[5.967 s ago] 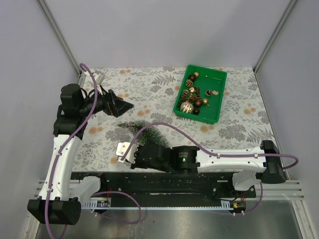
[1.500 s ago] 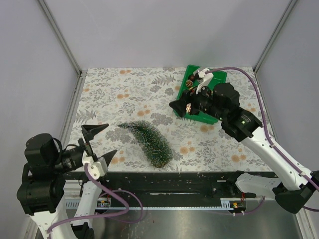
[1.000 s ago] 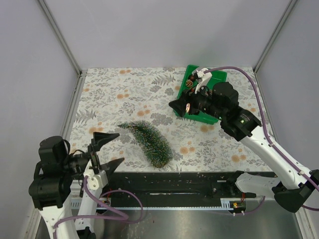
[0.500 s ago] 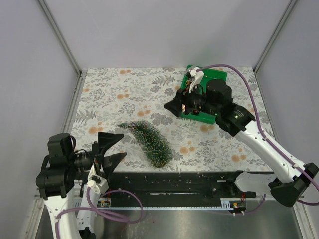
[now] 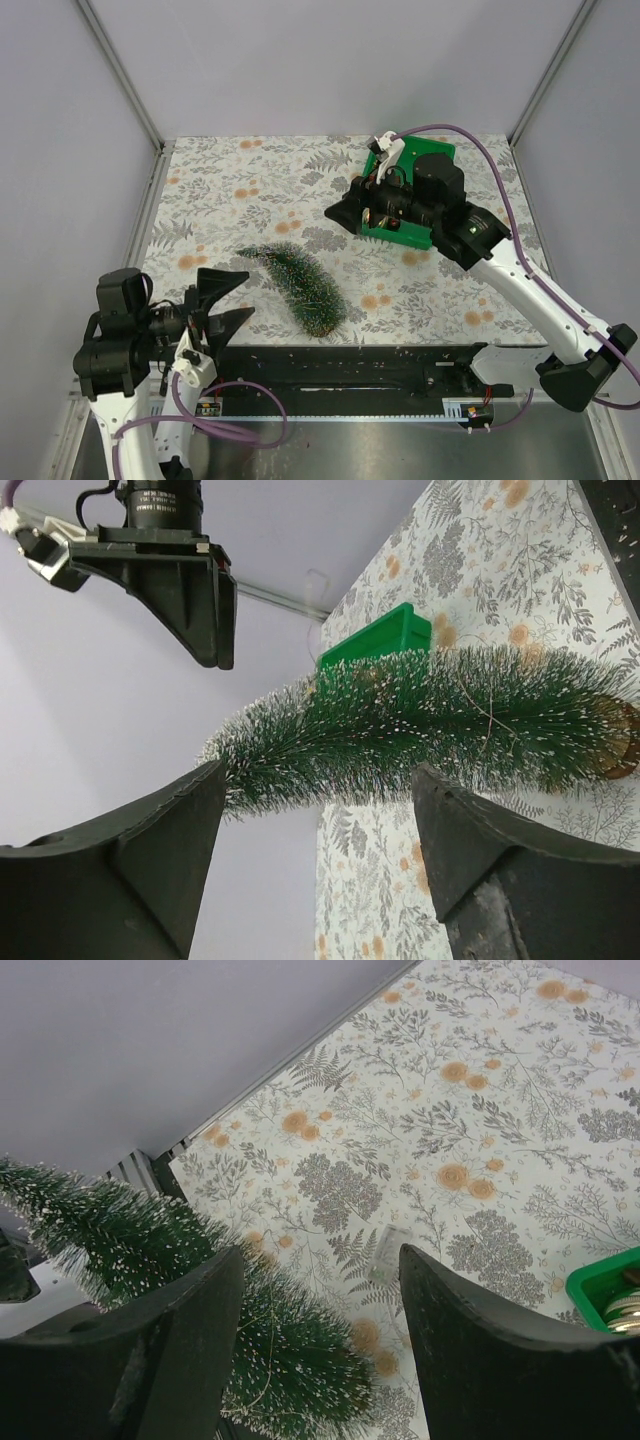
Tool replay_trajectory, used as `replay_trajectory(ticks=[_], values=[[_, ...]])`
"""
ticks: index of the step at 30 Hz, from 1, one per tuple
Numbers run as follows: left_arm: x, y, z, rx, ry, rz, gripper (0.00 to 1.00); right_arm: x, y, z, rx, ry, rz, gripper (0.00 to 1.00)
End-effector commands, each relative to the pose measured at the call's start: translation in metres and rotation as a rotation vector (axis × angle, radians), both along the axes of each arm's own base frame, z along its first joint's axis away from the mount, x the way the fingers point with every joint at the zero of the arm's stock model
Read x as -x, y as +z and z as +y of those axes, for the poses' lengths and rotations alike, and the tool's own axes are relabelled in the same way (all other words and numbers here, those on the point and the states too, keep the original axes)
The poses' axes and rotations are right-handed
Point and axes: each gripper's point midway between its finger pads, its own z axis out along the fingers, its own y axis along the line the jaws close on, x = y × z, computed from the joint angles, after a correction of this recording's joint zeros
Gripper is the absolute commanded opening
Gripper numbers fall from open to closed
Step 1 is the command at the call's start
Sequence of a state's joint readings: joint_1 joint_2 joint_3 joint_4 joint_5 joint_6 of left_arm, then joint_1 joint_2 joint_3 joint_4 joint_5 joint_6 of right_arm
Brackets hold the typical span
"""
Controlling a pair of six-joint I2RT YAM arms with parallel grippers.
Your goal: Decorate the small christmas tree
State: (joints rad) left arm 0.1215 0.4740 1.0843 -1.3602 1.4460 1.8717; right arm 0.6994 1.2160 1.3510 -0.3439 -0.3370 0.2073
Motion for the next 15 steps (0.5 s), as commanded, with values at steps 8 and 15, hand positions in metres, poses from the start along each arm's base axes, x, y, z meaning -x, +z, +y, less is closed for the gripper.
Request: replay_trajectory(ticks=[8, 15], values=[[-0.034, 0.118, 0.021, 0.328, 0.290, 0.222, 0.97, 0.003, 0.036, 0.003, -0.047, 0.033, -0.087, 0.74], [-0.047, 0.146, 0.025, 0.525, 0.336, 0.576, 0.98, 0.011, 0.036, -0.005, -0.056, 0.026, -0.093, 0.76]])
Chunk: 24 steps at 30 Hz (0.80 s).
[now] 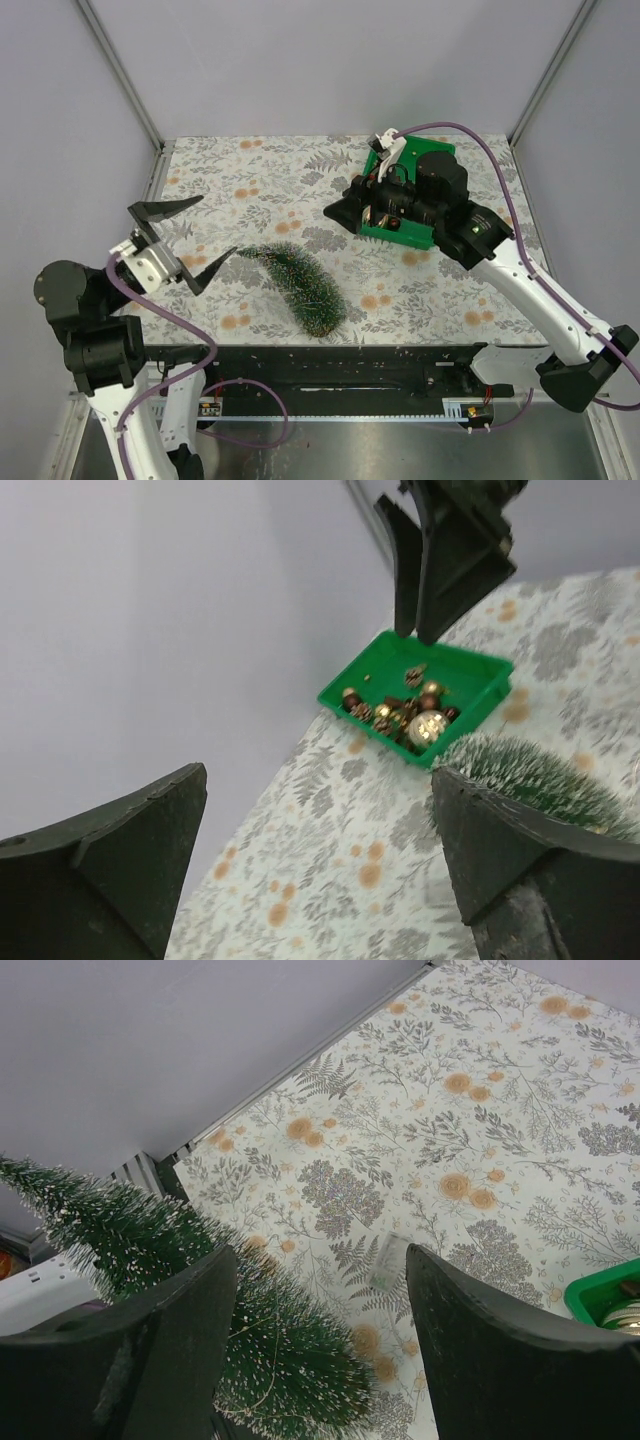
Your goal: Decorate the small christmas tree
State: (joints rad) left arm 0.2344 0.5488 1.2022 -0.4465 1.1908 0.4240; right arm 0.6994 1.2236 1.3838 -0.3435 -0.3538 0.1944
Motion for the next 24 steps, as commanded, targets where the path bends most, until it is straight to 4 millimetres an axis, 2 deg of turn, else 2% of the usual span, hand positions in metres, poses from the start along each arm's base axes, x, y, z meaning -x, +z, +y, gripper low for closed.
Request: replay_trajectory(ticks=[1, 4, 7, 11, 15, 18, 24], values=[[0.034, 0.037, -0.018, 0.185, -0.094, 0.147, 0.99, 0.011, 0.024, -0.007, -0.044, 0.010, -0.068, 0.76], [0.075, 0.018, -0.036, 0.128, -0.263, 0.261, 0.99, 0.011, 0.022, -0.007, -0.040, 0.015, -0.066, 0.77], [0.092, 0.010, -0.042, 0.154, -0.312, 0.386, 0.99, 0.010, 0.020, -0.004, -0.041, 0.024, -0.063, 0.76], [0.097, -0.005, -0.043, 0.207, -0.323, 0.511, 0.97, 0.007, 0.018, -0.002, -0.042, 0.023, -0.060, 0.76], [0.110, -0.030, -0.045, 0.172, -0.387, 0.587, 0.95, 0.005, 0.014, -0.001, -0.035, 0.019, -0.055, 0.76], [0.117, -0.051, -0.046, 0.132, -0.413, 0.576, 0.97, 0.004, 0.012, 0.000, -0.036, 0.017, -0.051, 0.76], [0.095, -0.071, -0.040, 0.127, -0.409, 0.569, 0.94, -0.001, 0.012, 0.005, -0.036, 0.017, -0.047, 0.73]])
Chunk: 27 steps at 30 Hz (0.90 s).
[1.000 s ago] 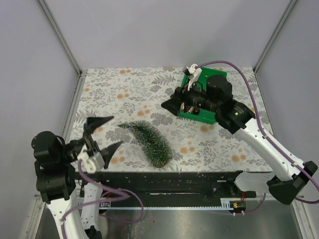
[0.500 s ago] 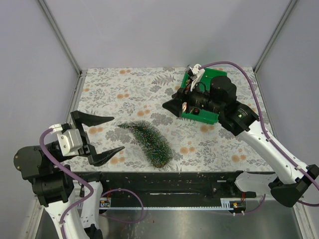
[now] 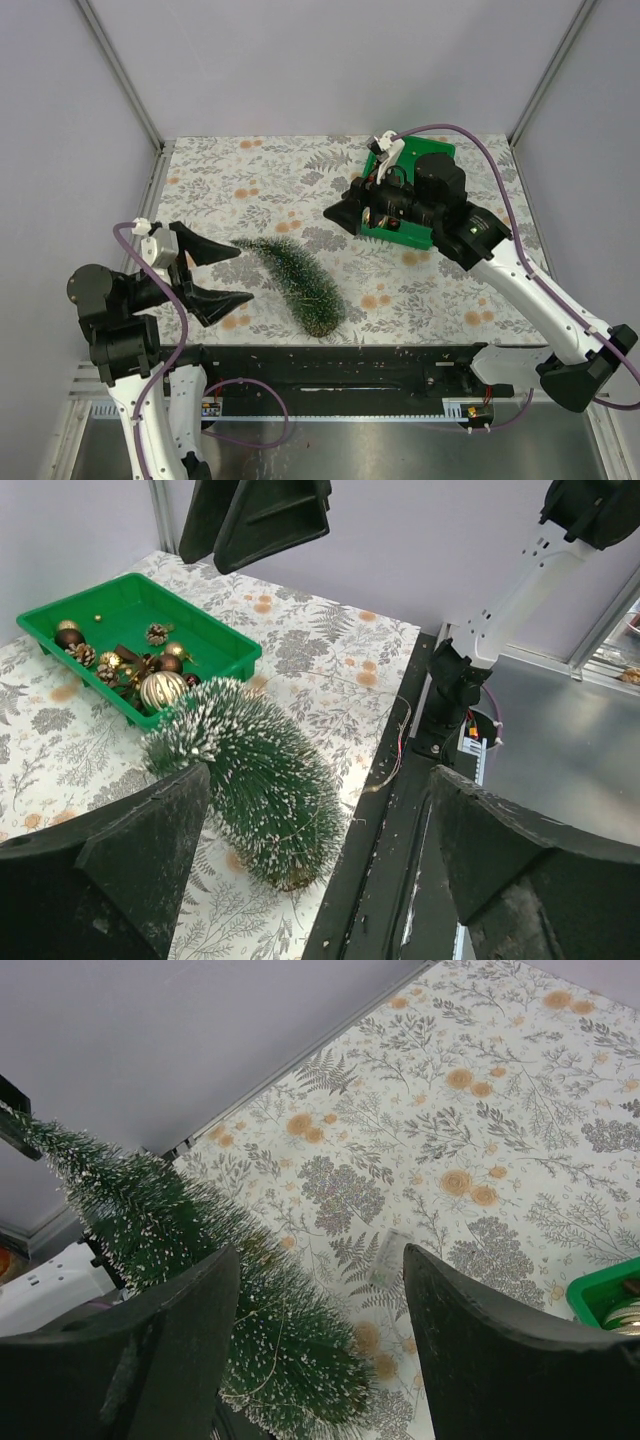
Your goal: Decorate the small christmas tree
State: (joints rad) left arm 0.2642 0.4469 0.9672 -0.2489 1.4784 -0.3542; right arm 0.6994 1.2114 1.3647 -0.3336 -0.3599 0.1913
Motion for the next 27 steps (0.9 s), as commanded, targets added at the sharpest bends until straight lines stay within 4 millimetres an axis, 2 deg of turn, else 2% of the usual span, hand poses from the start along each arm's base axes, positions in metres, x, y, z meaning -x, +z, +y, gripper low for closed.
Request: replay_trajectory(ticks=[1, 6, 9, 15, 22, 24, 27], values=[[0.039, -0.011, -0.008, -0.092, -0.149, -0.125, 0.94, -0.004, 0.014, 0.007, -0.036, 0.013, -0.042, 0.73], [0.017, 0.019, -0.003, -0.080, -0.084, -0.153, 0.95, -0.004, 0.019, 0.015, -0.053, 0.050, -0.042, 0.74], [0.009, 0.033, -0.002, -0.081, -0.060, -0.179, 0.96, 0.002, 0.024, 0.022, -0.066, 0.112, -0.052, 0.79], [0.001, 0.028, 0.001, -0.070, -0.050, -0.160, 0.97, 0.035, 0.040, 0.034, -0.140, 0.314, -0.083, 0.86], [-0.020, 0.036, 0.006, -0.043, 0.023, -0.135, 0.95, 0.078, 0.019, 0.062, -0.034, 0.486, -0.118, 0.89], [-0.030, 0.041, 0.009, -0.027, 0.054, -0.110, 0.95, 0.082, 0.009, 0.072, 0.019, 0.491, -0.135, 0.89], [-0.043, 0.048, 0.013, -0.012, 0.094, -0.099, 0.94, 0.084, 0.004, 0.076, 0.022, 0.498, -0.134, 0.91]])
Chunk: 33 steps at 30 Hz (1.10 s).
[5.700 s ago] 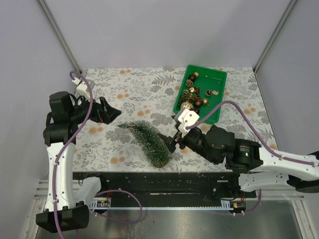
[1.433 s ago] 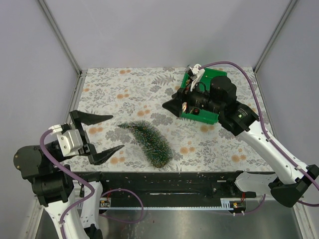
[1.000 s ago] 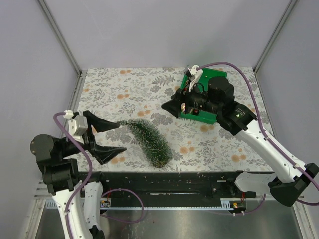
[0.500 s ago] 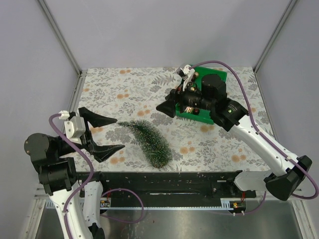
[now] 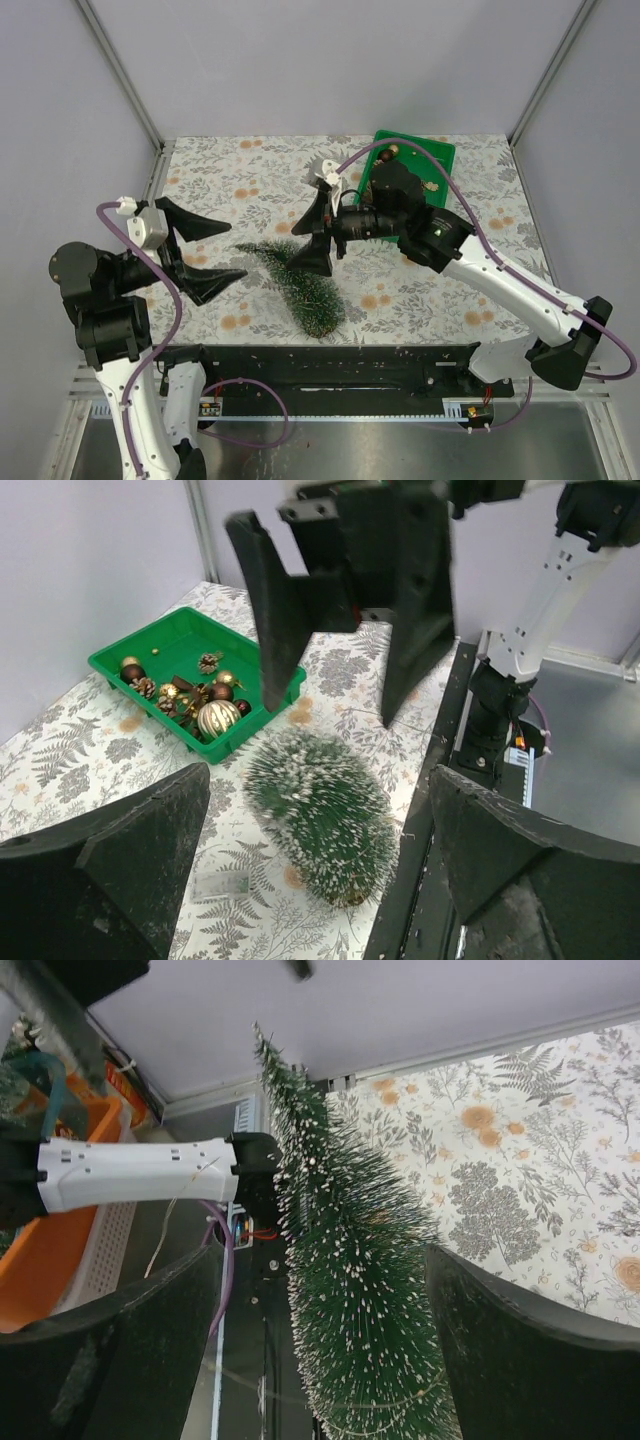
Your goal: Decorate the small christmas tree
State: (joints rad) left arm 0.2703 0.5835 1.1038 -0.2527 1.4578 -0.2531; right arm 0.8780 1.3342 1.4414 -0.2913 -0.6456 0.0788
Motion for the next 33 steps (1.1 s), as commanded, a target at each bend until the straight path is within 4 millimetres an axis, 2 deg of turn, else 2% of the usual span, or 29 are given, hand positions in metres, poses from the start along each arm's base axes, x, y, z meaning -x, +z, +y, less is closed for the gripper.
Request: replay_trajectory(ticks=[1, 5, 16, 18, 22, 27, 33], values=[[-0.019, 0.019, 0.006, 0.023, 0.074, -0.012, 0.94, 0.006, 0.003, 0.005, 0.002, 0.026, -0.078, 0.92], [-0.025, 0.018, 0.007, 0.030, 0.089, -0.009, 0.94, 0.005, 0.002, 0.007, -0.005, 0.015, -0.086, 0.89], [-0.029, 0.012, 0.001, 0.027, 0.055, -0.024, 0.95, -0.005, -0.037, 0.025, 0.111, 0.004, -0.094, 0.61], [-0.030, 0.011, -0.001, 0.025, 0.045, -0.032, 0.95, -0.007, -0.040, 0.026, 0.117, -0.001, -0.094, 0.48], [-0.032, 0.009, -0.008, 0.030, 0.015, -0.027, 0.94, -0.011, -0.038, 0.023, 0.114, -0.026, -0.110, 0.00], [-0.037, 0.009, -0.015, 0.031, -0.009, -0.032, 0.94, -0.019, -0.030, 0.007, 0.117, -0.106, -0.190, 0.00], [-0.038, 0.006, -0.023, 0.029, -0.036, -0.035, 0.94, -0.039, -0.025, -0.020, 0.145, -0.219, -0.264, 0.00]])
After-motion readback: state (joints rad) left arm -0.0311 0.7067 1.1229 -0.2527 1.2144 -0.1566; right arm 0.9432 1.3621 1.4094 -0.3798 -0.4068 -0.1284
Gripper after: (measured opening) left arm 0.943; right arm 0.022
